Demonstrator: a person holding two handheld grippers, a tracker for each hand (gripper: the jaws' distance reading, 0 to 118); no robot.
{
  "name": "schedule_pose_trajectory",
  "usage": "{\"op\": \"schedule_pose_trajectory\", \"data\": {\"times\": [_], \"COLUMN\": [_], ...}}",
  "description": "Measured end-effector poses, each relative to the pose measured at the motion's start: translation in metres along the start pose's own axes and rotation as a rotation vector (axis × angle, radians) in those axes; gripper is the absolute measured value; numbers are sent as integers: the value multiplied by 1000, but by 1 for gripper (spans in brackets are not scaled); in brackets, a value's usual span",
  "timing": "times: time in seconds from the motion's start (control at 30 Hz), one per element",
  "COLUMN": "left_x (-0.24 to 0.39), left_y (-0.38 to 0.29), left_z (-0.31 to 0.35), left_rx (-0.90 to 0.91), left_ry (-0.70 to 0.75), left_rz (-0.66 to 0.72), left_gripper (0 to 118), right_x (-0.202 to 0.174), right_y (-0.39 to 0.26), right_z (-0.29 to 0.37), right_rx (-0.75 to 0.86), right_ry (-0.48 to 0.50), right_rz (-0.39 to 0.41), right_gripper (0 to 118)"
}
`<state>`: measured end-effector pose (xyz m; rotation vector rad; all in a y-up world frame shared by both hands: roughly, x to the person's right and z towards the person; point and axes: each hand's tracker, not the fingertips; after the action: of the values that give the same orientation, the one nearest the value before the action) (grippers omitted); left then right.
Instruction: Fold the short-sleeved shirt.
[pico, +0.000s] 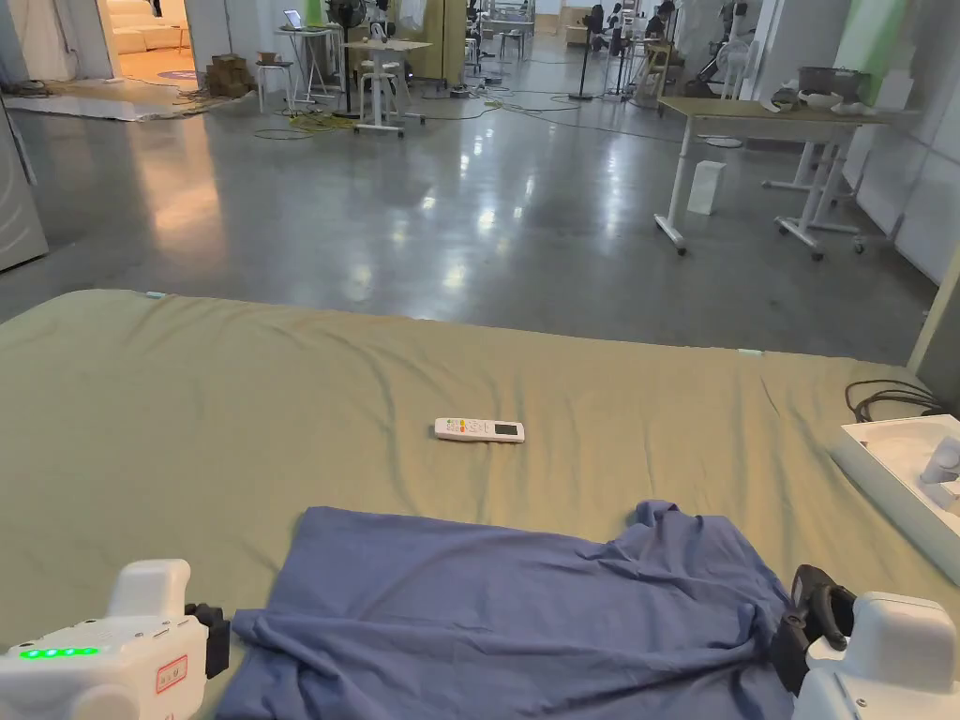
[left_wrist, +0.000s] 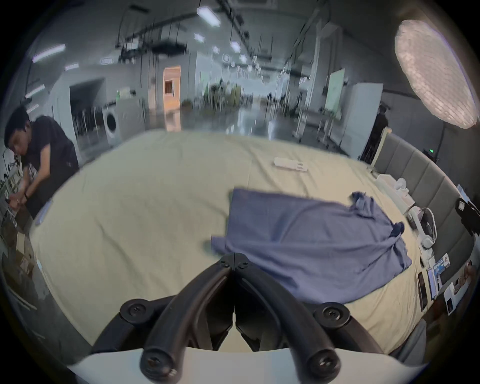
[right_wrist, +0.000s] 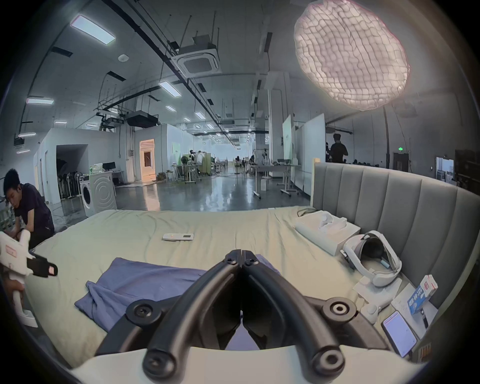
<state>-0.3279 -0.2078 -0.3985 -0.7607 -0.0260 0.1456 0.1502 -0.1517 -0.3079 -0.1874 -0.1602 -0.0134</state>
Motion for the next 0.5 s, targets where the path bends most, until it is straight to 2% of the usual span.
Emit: {"op": "schedule_pose_trajectory", "data": {"times": [0.1, 0.13, 0.23, 0.27, 0.4, 0.5], "left_x": [-10, -13, -15, -15, -7, -1], "left_y": [3, 5, 6, 7, 5, -4], "left_z": [-34, -45, -66, -72, -92, -114], "left_rx": [-135, -175, -266, -280, -351, -438], "left_ry": [2, 4, -18, -28, -9, 72], "left_rz": [20, 24, 13, 15, 10, -43], "left_gripper": [2, 6, 41, 46, 50, 49], "right_x": [2, 3, 6, 6, 11, 14], "right_y": [-4, -6, -9, -10, -15, -19], "right_z": [-3, -4, -8, -10, -13, -16], "right_rx": [-24, -31, -61, -69, -93, -115], "right_ry": [-3, -4, -3, -8, -24, -33], "right_rz": [-2, 4, 18, 19, 17, 13], "right_gripper": [0, 0, 0, 0, 0, 0]}}
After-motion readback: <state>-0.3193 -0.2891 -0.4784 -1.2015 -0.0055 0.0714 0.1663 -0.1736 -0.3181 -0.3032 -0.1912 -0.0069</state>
